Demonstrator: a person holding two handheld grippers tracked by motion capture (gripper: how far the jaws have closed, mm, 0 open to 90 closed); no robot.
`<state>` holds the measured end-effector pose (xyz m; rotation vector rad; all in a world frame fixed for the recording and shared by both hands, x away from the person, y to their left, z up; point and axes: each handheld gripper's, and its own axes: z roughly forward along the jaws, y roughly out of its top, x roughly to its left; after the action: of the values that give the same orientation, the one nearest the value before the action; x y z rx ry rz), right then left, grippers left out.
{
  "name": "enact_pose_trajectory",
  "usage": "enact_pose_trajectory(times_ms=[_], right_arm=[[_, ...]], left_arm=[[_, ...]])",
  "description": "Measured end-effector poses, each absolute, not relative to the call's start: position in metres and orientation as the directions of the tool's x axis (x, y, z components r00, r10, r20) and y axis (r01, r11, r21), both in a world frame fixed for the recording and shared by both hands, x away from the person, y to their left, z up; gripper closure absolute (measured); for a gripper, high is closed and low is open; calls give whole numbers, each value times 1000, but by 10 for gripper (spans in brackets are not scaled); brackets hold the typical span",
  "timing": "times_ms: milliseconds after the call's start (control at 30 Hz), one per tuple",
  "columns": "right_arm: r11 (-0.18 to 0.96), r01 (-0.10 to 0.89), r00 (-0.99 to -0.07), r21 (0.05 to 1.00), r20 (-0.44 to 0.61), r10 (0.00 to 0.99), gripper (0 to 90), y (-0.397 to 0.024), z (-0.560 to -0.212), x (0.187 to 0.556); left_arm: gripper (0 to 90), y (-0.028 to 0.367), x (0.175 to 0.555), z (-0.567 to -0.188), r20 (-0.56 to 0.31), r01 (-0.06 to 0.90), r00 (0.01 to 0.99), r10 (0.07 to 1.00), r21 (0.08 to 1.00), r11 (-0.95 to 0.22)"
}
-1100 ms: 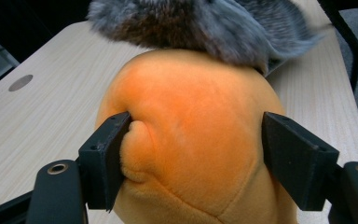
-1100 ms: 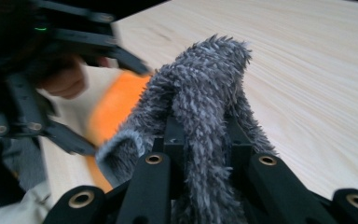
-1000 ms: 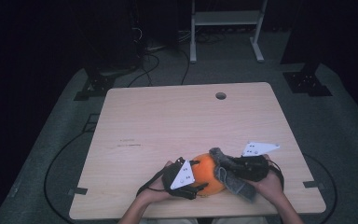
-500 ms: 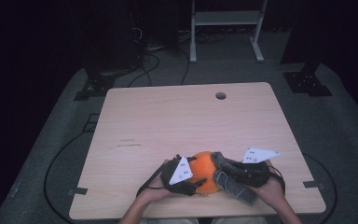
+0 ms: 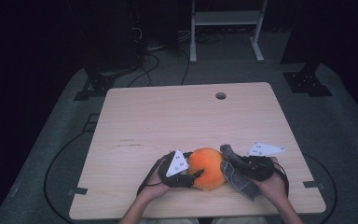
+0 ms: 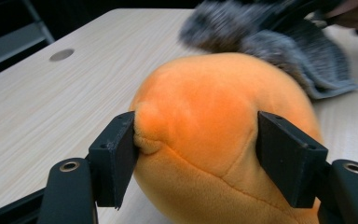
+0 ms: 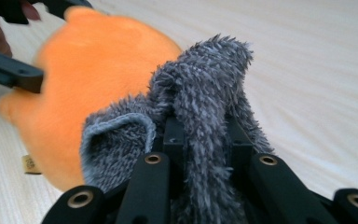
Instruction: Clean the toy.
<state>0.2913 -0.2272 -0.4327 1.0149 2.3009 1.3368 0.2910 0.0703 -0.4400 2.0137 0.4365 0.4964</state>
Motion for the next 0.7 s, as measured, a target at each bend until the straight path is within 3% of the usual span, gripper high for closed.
enact_pose_trajectory(times_ms=[167, 233, 333, 533, 633, 700], right_arm=[[386, 317, -797, 866, 23, 604, 750, -196, -421, 269], [389, 326, -790, 862, 22, 613, 751, -192, -427, 276], [370, 339, -770, 865, 28, 638, 751, -197, -428, 280], [325, 384, -758, 864, 94, 646, 747, -211, -434, 286], [365, 395, -702, 843, 21, 712, 751, -220, -431, 283], [379, 356, -719, 854, -9, 695, 752, -220, -426, 274]], left_arm=[[304, 70, 297, -442, 132, 140, 837, 531, 886, -441], [239, 77, 298, -437, 93, 152, 850, 519, 899, -410], [231, 86, 299, -432, 37, 167, 854, 519, 925, -341], [354, 74, 298, -436, 61, 160, 857, 511, 912, -378], [370, 74, 300, -437, 47, 182, 848, 528, 910, -373], [371, 75, 301, -438, 33, 193, 846, 532, 912, -363]])
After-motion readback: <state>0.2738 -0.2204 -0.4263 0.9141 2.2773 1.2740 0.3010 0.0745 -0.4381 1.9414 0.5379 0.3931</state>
